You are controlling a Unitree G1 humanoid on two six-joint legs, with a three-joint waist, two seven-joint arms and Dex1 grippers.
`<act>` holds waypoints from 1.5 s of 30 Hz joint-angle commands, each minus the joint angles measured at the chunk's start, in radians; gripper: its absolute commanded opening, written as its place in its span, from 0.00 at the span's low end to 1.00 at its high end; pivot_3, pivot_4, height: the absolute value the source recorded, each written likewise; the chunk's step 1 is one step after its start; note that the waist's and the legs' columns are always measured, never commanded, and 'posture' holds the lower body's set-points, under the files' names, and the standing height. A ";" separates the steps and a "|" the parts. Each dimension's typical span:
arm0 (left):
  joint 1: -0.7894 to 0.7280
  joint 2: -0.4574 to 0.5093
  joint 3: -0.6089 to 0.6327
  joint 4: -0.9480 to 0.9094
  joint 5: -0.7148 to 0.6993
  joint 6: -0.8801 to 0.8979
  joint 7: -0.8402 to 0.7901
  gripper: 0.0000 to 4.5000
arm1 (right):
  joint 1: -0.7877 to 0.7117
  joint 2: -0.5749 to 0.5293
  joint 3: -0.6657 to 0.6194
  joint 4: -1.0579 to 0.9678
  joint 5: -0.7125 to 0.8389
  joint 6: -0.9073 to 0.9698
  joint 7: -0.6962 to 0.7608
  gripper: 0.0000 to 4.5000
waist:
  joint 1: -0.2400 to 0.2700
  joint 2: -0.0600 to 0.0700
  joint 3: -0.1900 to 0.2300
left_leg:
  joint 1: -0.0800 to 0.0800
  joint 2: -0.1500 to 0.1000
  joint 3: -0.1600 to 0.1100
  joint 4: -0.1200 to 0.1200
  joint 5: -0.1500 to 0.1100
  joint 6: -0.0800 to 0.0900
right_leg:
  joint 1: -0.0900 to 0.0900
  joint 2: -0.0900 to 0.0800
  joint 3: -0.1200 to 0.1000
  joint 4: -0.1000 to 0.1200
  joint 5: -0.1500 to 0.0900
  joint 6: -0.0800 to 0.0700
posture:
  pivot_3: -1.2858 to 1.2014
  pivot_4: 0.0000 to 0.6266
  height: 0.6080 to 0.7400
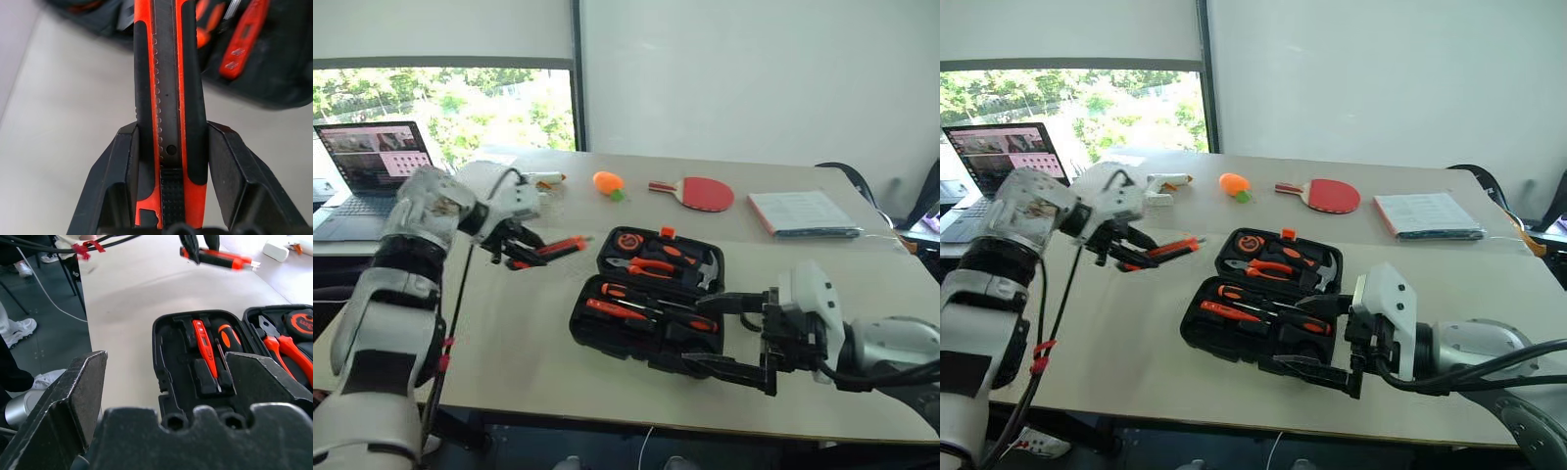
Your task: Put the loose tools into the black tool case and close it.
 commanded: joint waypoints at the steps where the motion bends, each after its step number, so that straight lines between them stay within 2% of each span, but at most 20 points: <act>1: 0.039 -0.044 -0.036 -0.231 0.005 0.055 0.004 0.35 | 0.009 -0.010 -0.031 -0.038 0.005 -0.016 -0.004 1.00 | 0.001 0.000 0.000 | 0.000 0.000 0.000 0.000 0.000 0.000 | -0.001 0.000 0.000 0.000 0.000 0.000 | 0.52 0.24 1.00; 8: 0.073 -0.142 -0.102 -0.325 0.028 0.091 0.036 0.35 | 0.045 -0.008 -0.052 -0.069 0.023 -0.008 -0.038 1.00 | 0.000 0.000 0.000 | 0.005 -0.001 0.003 0.002 0.000 0.000 | 0.002 0.003 0.002 0.000 0.000 -0.001 | 0.52 0.24 1.00; 14: 0.120 -0.153 -0.172 -0.404 0.052 0.083 0.015 0.35 | 0.066 -0.002 -0.057 -0.091 0.040 -0.006 -0.077 1.00 | -0.001 0.000 0.000 | 0.004 -0.001 0.003 0.002 0.000 0.000 | 0.002 0.003 0.002 0.000 0.000 -0.001 | 0.52 0.24 1.00; 18: 0.112 -0.177 -0.207 -0.363 0.104 0.094 0.056 0.35 | 0.068 -0.004 -0.057 -0.094 0.048 -0.007 -0.099 1.00 | 0.002 0.000 0.000 | 0.005 -0.002 0.003 0.002 0.000 0.000 | 0.003 0.003 0.002 0.000 0.000 -0.001 | 0.52 0.24 1.00; 27: 0.119 -0.167 -0.226 -0.340 0.149 0.079 0.051 0.35 | 0.057 -0.005 -0.048 -0.090 0.056 -0.011 -0.123 1.00 | 0.005 0.002 -0.001 | 0.005 -0.002 0.004 0.004 0.000 0.000 | 0.004 0.003 0.002 0.000 0.000 0.000 | 0.52 0.24 1.00; 32: 0.117 -0.159 -0.229 -0.345 0.177 0.134 0.057 0.35 | 0.057 -0.006 -0.047 -0.091 0.056 -0.013 -0.126 1.00 | 0.005 0.002 -0.001 | 0.006 -0.002 0.004 0.004 0.000 0.000 | 0.005 0.003 0.002 0.000 0.001 0.000 | 0.52 0.24 1.00; 39: 0.115 -0.142 -0.218 -0.445 0.159 0.260 0.012 0.35 | 0.048 -0.001 -0.031 -0.085 0.042 -0.020 -0.121 1.00 | 0.001 0.002 -0.001 | 0.005 -0.002 0.003 0.004 0.000 0.000 | 0.003 0.003 0.002 0.000 0.000 0.000 | 0.52 0.24 1.00; 45: 0.129 -0.138 -0.230 -0.430 0.170 0.219 0.038 0.35 | 0.040 0.004 -0.015 -0.078 0.030 -0.025 -0.118 1.00 | 0.000 0.002 -0.001 | 0.005 -0.001 0.003 0.002 0.000 0.000 | 0.003 0.003 0.003 0.000 0.000 -0.001 | 0.52 0.24 1.00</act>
